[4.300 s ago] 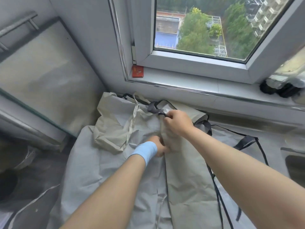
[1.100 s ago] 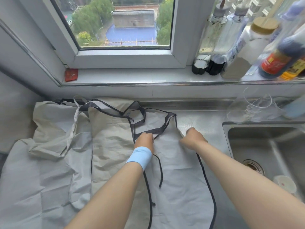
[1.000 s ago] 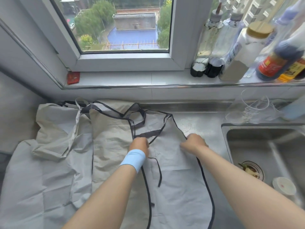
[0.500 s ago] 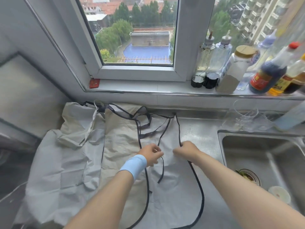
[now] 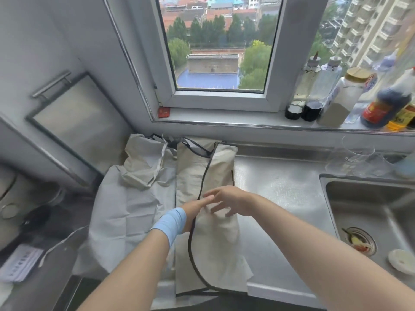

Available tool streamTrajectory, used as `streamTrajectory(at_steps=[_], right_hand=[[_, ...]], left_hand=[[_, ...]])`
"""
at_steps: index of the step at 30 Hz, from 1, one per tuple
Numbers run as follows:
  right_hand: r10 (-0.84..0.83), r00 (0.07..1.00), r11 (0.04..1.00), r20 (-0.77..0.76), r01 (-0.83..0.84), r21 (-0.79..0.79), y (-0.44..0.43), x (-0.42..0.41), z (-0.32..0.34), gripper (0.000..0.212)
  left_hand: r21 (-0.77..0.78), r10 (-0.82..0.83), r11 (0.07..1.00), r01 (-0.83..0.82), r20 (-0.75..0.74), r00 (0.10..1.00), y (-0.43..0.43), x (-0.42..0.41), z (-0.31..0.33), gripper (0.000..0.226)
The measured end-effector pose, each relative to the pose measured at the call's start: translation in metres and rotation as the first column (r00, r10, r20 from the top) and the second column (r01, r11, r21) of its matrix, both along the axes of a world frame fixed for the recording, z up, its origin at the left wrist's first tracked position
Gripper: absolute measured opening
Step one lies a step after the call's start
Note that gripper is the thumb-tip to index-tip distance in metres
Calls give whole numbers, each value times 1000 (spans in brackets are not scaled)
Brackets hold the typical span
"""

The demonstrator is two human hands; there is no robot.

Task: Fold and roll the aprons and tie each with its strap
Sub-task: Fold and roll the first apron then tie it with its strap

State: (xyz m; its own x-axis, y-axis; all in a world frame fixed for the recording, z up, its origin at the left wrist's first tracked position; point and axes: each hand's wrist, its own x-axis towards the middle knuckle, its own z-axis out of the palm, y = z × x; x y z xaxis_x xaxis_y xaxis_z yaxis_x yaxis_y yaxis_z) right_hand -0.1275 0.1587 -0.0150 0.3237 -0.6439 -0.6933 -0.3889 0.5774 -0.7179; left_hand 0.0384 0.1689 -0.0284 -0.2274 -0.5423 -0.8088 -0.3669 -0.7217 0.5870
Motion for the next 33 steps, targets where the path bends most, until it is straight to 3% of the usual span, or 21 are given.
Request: streamTrajectory(at_steps=[2,4,7,13,17,19,21,23,26,30,33], right_hand=[[-103,994,991,-47,98,-87,6,19,-14,32],[-172,967,964,-190,126,-235,13,31,-34,33],[-85,912,951,-401,-46,-306,25,34,-64,48],[177,729,876,-661,-422,-232,56,50,-107,72],[313,566,808,-763,-581,-99,68,59,-116,73],[318,551,803,-771,-590,-90,68,61,-115,68],[283,572,806,-770,-577,-131,64,60,-107,57],[228,592,811,-773,-555,-186,59,57,-99,50],[133,632,824,-763,-499,-269,42,46,-87,50],[-45,667,843,-744,-374,-386,-3,21,-65,43],[-219,691,873,-689,-176,-454,-52,-2,-54,40]], left_hand=[[-149,-43,986,74,203,978,3,20,-8,26],[-212,-69,965,154,361,930,4,41,-19,14],[-181,-138,949,258,496,857,8,61,-30,18],[67,-387,915,398,422,820,33,75,-43,42],[194,-620,738,647,573,535,30,70,-34,27],[-2,-478,686,728,753,453,17,66,-35,29],[-256,-277,642,722,801,530,2,60,-35,25],[-390,-247,555,735,766,594,-8,52,-36,23],[-345,-353,394,852,799,487,-26,42,-35,35],[-422,-299,437,794,764,571,-69,30,-22,39],[-451,-258,449,771,761,596,-107,15,-12,39]])
